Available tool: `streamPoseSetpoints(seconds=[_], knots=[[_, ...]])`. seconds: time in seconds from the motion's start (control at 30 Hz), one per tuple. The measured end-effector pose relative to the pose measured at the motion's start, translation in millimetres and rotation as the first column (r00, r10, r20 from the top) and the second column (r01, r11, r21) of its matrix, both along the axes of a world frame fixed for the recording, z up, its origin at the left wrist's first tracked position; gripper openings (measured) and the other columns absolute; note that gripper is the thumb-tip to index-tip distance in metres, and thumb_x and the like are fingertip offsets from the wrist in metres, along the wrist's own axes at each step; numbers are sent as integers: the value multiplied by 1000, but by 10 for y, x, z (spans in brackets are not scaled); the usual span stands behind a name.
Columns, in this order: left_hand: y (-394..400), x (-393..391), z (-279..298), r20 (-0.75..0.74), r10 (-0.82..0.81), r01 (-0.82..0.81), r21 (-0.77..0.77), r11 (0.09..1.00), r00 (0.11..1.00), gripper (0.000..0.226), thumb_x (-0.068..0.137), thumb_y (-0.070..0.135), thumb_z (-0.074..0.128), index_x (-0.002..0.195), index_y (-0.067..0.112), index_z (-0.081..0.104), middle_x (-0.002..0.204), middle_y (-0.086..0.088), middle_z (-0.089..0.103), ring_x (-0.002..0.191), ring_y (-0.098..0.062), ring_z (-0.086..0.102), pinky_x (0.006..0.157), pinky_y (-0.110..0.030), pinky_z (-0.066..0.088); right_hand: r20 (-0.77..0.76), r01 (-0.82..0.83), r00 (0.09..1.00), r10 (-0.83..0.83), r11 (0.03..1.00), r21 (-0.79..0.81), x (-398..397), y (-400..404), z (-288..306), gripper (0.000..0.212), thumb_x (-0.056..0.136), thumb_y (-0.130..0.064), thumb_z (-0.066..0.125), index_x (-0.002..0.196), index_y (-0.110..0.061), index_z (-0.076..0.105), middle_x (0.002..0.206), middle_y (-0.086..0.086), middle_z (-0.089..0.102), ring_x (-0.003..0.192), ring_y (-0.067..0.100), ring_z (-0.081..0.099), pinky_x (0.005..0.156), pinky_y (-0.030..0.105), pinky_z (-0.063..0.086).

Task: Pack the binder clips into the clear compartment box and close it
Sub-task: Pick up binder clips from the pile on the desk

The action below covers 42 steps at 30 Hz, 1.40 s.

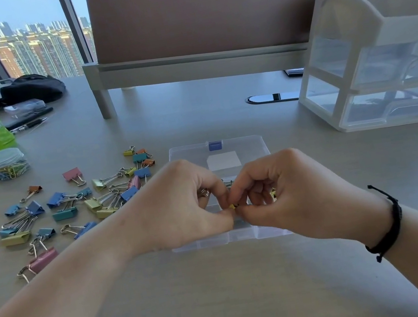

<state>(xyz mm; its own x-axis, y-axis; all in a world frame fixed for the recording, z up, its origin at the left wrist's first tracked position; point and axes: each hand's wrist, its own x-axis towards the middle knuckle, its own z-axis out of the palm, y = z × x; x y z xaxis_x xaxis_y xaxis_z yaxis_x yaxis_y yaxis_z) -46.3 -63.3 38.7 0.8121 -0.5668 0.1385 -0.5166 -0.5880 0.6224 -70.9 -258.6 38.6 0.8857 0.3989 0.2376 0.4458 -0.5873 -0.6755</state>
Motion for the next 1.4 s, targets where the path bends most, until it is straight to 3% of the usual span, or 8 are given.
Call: streamPoseSetpoints(seconds=[0.27,0.47,0.67,0.97,1.17,1.3,1.4], knots=[[-4,-8,-25,-10,-16,17,81,997,1000,5,77,30,76,76,28,71,46,5,36,44,-9,31,49,-24,30,-4,-32,999,31,998,-51,-14,-1,-3,16,76,-6,76,80,-21,77,58,-22,59,54,1,53,55,6,38],[12,-1,12,-28,-34,35,48,998,999,7,76,35,77,79,29,75,45,6,34,43,-9,31,49,-23,30,23,-31,999,32,998,-46,-12,-6,4,16,75,-7,78,80,-23,77,60,-22,60,56,2,54,55,8,40],[5,-12,7,-49,-33,35,52,998,998,9,76,38,79,81,31,76,45,7,36,42,-8,32,47,-20,28,42,-23,999,28,994,-106,-17,-10,2,16,74,-9,77,78,-25,76,61,-7,64,54,14,55,50,15,43],[23,11,26,-38,-36,37,40,999,999,7,76,36,80,78,31,75,43,9,37,41,-7,34,49,-21,30,102,-19,994,29,996,-93,-17,9,-26,17,72,-9,74,78,-25,76,60,-8,62,53,17,55,52,28,49],[10,6,10,-60,-23,26,55,998,998,7,77,36,80,78,31,75,44,9,36,42,-6,33,46,-19,28,80,-13,997,21,994,-107,12,23,-68,16,73,-10,76,75,-25,75,55,-14,59,50,9,51,50,10,38],[0,16,-8,-43,2,2,72,997,999,5,78,32,79,77,32,74,44,8,39,42,-7,34,48,-22,32,41,-16,999,21,992,-122,21,9,-65,15,75,-9,77,75,-24,76,52,-24,55,49,4,51,50,7,36],[-18,12,-29,-27,18,-15,78,997,999,6,77,32,79,77,29,74,44,7,40,42,-7,34,49,-25,34,55,-20,998,28,991,-132,32,-2,-55,15,74,-11,79,75,-25,75,59,-16,62,54,7,56,51,11,39]])
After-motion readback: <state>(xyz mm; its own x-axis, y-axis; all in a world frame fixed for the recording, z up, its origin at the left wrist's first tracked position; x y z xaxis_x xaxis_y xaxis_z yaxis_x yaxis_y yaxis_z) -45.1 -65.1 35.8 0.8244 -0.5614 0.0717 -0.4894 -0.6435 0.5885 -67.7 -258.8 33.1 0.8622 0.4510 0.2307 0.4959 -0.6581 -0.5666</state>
